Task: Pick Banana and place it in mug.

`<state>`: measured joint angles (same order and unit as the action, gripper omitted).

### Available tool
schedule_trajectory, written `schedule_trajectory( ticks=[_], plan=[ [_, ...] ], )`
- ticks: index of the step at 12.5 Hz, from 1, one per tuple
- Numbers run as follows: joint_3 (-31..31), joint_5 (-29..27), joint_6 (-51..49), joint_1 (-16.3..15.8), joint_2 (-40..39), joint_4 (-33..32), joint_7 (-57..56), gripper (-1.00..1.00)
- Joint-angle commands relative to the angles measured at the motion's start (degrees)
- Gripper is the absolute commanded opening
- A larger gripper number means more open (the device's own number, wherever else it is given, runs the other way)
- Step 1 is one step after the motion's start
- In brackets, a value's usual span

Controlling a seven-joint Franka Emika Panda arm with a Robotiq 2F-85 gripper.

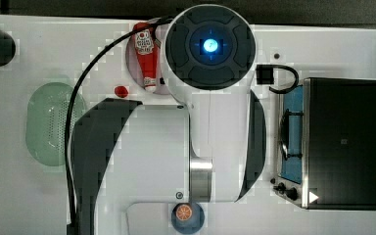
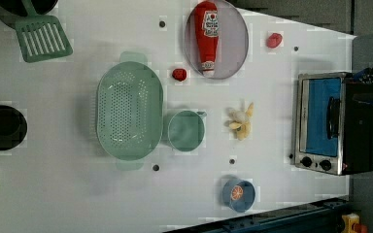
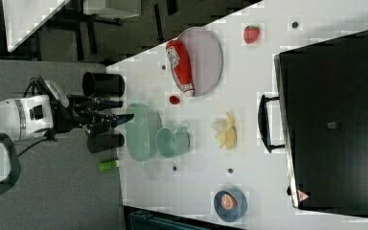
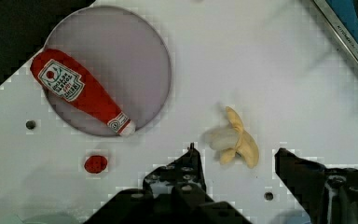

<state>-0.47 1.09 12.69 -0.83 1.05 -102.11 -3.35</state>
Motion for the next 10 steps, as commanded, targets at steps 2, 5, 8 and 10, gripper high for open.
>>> schedule_trajectory(
  ticks=[2,5,8,10],
  plan=[
    [-0.74,0.48,-0.93,2.26,16.02,-16.32,3.83,0.79],
    [-0.40,0.48,-0.14,2.19,14.99,-16.78,-0.15,1.00],
    [-0.35,0.48,2.58,2.20,11.74,-18.31,-12.90,1.00],
    [-0.37,0.48,5.91,2.20,8.32,-19.72,-20.51,1.00]
  ],
)
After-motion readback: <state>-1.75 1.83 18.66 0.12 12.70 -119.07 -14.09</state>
